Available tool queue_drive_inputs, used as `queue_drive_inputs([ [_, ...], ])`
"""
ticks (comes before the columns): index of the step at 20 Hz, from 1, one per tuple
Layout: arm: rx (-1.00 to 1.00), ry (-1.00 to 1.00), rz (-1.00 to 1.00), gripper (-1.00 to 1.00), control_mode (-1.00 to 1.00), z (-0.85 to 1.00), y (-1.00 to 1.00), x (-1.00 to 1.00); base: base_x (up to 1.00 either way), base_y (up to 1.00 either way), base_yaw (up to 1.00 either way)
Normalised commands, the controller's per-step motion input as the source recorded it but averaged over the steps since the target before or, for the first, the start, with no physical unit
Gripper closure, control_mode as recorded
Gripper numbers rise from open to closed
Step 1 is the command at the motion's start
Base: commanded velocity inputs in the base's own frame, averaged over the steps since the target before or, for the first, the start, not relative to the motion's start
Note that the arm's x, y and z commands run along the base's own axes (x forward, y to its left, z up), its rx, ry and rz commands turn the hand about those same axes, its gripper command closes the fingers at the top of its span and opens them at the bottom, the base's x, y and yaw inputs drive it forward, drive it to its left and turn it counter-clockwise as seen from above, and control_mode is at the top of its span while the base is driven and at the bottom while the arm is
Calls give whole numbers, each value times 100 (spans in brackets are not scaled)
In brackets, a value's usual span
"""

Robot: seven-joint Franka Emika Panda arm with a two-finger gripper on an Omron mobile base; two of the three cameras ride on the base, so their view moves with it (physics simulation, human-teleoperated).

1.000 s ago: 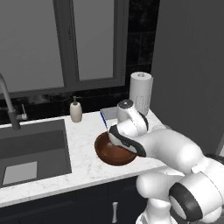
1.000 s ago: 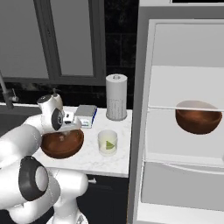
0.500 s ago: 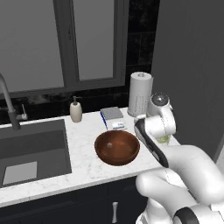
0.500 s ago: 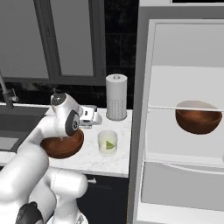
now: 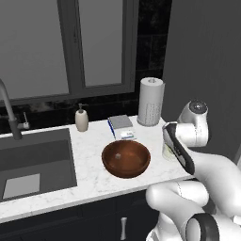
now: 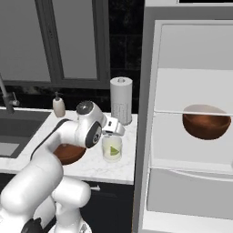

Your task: Grab a lemon wedge from the fridge and one ice cube from the ice bowl, and put them in the glass of lemonade.

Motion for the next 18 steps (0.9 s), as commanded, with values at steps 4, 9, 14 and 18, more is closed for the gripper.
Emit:
queue_drive_inputs([
  [4, 0, 0, 0, 100, -100, -17, 0, 6, 0, 0, 0],
  [9, 0, 0, 0, 100, -100, -22, 0, 15, 0, 0, 0],
  [14, 1, -1, 0, -100, -100, -2, -4, 27, 0, 0, 0],
  [18, 9, -9, -2, -100, -100, 18, -16, 12, 0, 0, 0],
])
